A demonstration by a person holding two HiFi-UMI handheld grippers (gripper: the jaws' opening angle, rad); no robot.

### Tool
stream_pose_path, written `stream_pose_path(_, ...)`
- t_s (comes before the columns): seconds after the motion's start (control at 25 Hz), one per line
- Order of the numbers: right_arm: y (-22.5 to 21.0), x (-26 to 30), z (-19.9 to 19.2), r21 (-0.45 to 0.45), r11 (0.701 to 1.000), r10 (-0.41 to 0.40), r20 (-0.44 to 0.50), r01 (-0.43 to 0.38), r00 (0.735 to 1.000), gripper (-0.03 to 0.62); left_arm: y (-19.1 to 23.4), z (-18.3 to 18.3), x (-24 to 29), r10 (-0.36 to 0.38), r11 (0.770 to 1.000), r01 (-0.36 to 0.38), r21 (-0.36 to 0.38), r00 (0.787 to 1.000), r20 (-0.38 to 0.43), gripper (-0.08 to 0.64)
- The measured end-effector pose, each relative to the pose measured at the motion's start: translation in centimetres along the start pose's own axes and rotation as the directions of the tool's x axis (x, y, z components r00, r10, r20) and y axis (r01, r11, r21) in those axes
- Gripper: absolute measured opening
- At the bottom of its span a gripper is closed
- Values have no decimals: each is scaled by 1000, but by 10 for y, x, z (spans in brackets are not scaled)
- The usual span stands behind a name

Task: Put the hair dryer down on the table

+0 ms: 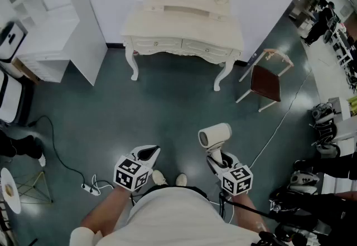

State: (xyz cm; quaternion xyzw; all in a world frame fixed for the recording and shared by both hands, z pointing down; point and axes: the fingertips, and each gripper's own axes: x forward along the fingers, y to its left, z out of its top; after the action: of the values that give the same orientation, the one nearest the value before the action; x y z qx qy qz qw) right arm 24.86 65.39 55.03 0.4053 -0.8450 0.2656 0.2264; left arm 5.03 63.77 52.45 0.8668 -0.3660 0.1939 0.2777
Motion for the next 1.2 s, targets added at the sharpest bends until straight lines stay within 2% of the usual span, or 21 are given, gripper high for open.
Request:
stream_pose_path(0.28, -23, -9, -30, 38, 999, 17, 14, -17, 1000, 171, -30, 9, 26, 23, 999, -22, 35, 1000, -13, 2)
stream_pose_path(0.48, -22, -1, -41, 75, 997, -15, -6, 16, 1000, 171, -26, -4, 23, -9, 1000, 10, 30, 999, -45, 2)
stream_pose_path(0.64, -7, 9, -20, 120, 991, -57, 27, 53, 998, 172, -2, -2, 12, -58, 998, 60, 34, 997, -49, 2)
stream_pose_path(0.84, 30, 31, 4, 147, 983, -117, 49, 109, 992, 172, 29, 10, -26, -116, 992, 116, 58, 993, -10, 2)
stream_pose_path(1.0, 69, 63, 20, 148, 981, -136, 64, 125, 989, 172, 73, -5, -65, -120, 992, 120, 43, 993, -11, 2)
stream_pose_path(1.2, 97, 101, 40, 176, 973, -164, 69, 150, 984, 170, 129, -15, -94, -115, 992, 116, 50, 993, -32, 2)
